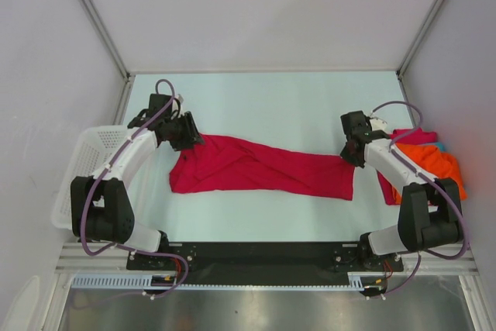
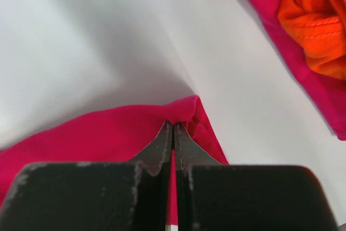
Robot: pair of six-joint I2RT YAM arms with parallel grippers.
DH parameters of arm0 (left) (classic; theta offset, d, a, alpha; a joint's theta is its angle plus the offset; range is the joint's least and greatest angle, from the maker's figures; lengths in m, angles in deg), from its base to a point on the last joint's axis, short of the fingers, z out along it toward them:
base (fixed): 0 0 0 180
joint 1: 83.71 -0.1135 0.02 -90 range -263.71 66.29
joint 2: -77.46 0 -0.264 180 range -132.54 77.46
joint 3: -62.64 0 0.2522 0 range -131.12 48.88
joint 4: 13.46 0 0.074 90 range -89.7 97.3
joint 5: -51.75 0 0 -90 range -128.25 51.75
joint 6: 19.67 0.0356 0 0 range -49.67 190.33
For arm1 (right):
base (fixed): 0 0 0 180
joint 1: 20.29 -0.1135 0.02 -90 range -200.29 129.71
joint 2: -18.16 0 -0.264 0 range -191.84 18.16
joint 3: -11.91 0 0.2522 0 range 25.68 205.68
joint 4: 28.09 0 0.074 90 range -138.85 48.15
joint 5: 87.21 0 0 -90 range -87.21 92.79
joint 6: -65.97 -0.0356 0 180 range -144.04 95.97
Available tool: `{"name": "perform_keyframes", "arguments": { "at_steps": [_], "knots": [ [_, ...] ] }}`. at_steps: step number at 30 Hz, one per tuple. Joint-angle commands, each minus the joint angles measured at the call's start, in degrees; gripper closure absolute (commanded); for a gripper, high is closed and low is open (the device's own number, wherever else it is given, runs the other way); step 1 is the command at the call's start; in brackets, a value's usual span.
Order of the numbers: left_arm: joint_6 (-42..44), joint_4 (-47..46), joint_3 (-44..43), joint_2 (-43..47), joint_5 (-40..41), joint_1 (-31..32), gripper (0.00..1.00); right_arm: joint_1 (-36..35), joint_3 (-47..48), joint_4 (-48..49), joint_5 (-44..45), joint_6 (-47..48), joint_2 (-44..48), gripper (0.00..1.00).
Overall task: Fold and stack the t-shirts
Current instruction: Fold the other side of the tshirt into a rectangle
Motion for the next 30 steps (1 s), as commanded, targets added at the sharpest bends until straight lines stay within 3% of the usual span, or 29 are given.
{"name": "perform_keyframes", "arguments": {
  "at_steps": [1,6,9,12,21,30],
  "knots": [
    [1.47,0.04,0.19,1.99,-0.97,-0.64,0.52,1.49,3.54,0.86,3.58,1.23,-1.64,1.00],
    [1.47,-0.14,0.28,1.90,-1.06,-0.72,0.52,2.02,5.12,1.12,0.87,1.84,-4.63,0.98],
    [1.21,-0.31,0.28,1.64,-1.06,-0.72,0.52,2.02,5.38,1.82,-1.15,1.93,-4.90,0.69],
    [0.86,-0.66,0.36,1.11,-1.41,-0.72,0.52,2.02,5.91,1.65,-1.69,2.19,-4.20,0.59],
    [-2.04,-6.27,2.65,-0.73,-3.60,-0.29,0.52,1.93,11.44,-1.69,-2.74,4.04,-0.86,0.57],
    [-6.43,-12.96,4.23,-10.05,-4.93,6.74,0.53,0.96,9.96,-2.84,-5.38,3.87,1.95,0.57]
  ]
}}
